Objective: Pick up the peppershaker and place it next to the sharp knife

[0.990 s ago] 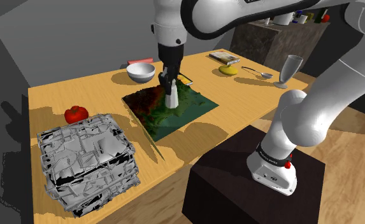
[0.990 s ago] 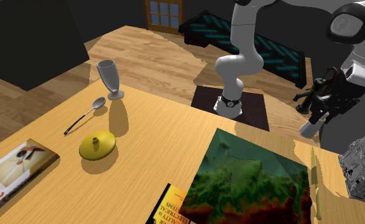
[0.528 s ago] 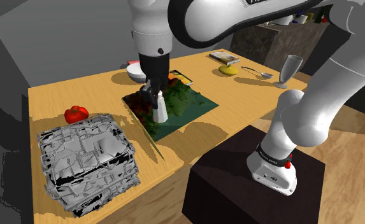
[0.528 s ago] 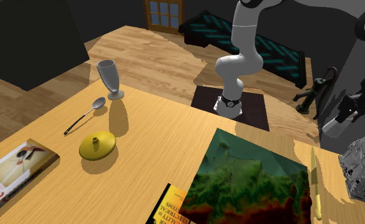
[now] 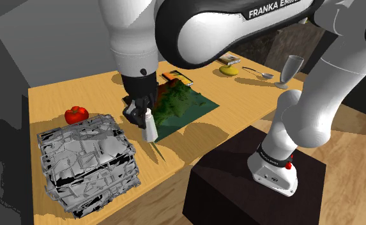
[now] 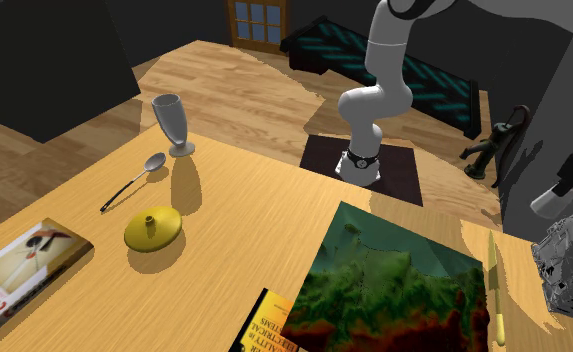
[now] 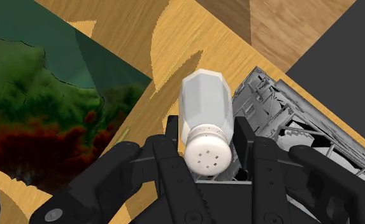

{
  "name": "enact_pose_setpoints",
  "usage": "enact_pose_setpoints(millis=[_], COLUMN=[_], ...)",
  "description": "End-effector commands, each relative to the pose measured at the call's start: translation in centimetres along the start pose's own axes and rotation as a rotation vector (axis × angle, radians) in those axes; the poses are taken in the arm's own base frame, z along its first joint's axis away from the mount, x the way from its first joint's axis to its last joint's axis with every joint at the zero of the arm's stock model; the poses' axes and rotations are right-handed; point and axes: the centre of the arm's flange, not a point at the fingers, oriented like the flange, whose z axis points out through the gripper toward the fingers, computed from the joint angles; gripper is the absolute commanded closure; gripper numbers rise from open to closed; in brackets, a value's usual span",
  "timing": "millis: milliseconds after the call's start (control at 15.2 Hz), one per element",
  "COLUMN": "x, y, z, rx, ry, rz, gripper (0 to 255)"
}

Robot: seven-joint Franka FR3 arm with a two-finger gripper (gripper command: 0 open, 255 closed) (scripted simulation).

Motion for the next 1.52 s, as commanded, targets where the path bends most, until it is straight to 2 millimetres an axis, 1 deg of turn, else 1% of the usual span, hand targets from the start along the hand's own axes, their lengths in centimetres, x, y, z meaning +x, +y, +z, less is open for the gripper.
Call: enact_pose_setpoints(millis=[0,1452], x=[0.1,-0.1], y=[-0.2,-1.4], z=[1.0,12.6], rx=[0.000,0.000], ry=[0.000,0.000], rz=[0.000,0.000], gripper=[255,255])
